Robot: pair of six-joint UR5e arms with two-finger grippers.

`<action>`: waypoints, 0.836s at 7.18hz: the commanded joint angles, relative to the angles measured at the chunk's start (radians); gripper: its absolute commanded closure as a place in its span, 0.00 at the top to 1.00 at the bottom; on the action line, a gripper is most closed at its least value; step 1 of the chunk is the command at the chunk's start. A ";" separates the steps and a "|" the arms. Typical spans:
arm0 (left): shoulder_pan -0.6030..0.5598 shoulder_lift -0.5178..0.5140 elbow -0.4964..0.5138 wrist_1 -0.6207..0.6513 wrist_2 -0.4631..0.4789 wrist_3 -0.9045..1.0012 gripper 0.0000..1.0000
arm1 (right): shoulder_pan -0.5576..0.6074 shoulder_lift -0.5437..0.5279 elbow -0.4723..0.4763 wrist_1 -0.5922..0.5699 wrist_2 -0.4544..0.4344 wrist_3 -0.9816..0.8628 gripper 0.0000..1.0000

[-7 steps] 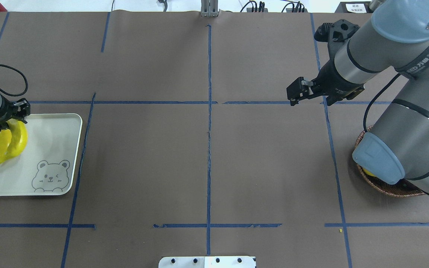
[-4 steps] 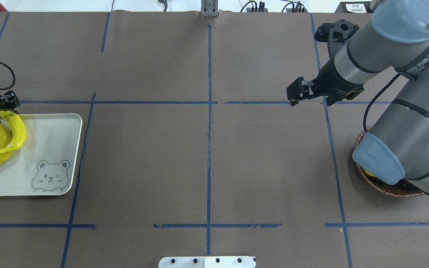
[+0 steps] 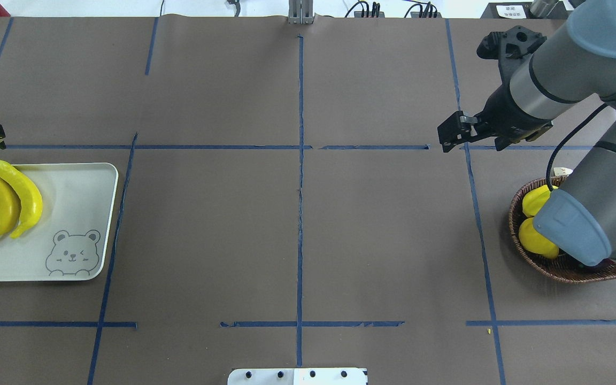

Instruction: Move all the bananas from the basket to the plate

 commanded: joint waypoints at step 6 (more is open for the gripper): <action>-0.021 -0.012 -0.106 0.000 -0.138 0.080 1.00 | 0.149 -0.673 0.012 0.438 -0.010 -0.402 1.00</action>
